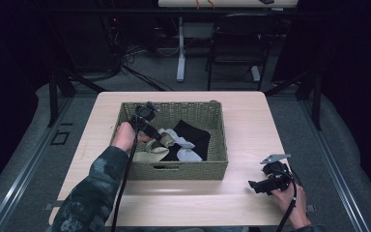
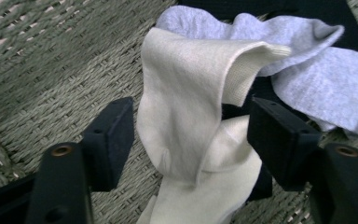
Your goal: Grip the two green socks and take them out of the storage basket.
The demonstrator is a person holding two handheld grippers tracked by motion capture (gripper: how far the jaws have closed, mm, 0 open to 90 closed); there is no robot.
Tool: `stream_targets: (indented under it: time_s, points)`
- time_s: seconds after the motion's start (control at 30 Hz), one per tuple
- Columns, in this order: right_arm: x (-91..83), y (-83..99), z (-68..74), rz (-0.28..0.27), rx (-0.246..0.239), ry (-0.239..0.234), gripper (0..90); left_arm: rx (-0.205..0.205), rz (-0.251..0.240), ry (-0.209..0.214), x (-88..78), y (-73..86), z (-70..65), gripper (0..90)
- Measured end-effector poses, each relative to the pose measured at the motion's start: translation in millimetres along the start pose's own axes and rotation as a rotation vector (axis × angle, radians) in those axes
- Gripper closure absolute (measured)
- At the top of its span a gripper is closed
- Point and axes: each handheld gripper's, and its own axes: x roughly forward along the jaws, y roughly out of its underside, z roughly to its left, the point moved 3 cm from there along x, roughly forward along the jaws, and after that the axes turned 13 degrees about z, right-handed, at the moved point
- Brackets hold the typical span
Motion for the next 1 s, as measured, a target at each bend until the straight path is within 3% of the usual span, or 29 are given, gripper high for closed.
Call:
stream_targets:
  time_s: [0.2,0.37,0.47,0.87,1.0]
  points:
    - [-0.1,0.0,0.2,0.002,-0.003,0.0,4.1,0.003,0.021,0.007,9.9,-6.5,0.9,51.5]
    - [0.1,0.0,0.0,0.001,-0.002,0.001,4.2,0.012,0.021,0.004,11.2,-7.7,-0.8,78.4]
    - [0.1,0.0,0.0,0.001,-0.003,0.0,4.3,0.021,0.017,-0.01,8.1,-7.3,-0.6,87.2]
    - [0.8,-0.5,0.2,-0.005,-0.002,-0.004,4.3,0.023,-0.058,-0.044,-26.6,1.2,5.3,88.1]
    - [0.6,-0.3,0.2,-0.004,-0.001,0.0,4.4,0.027,-0.078,-0.037,-38.4,4.0,7.4,88.1]
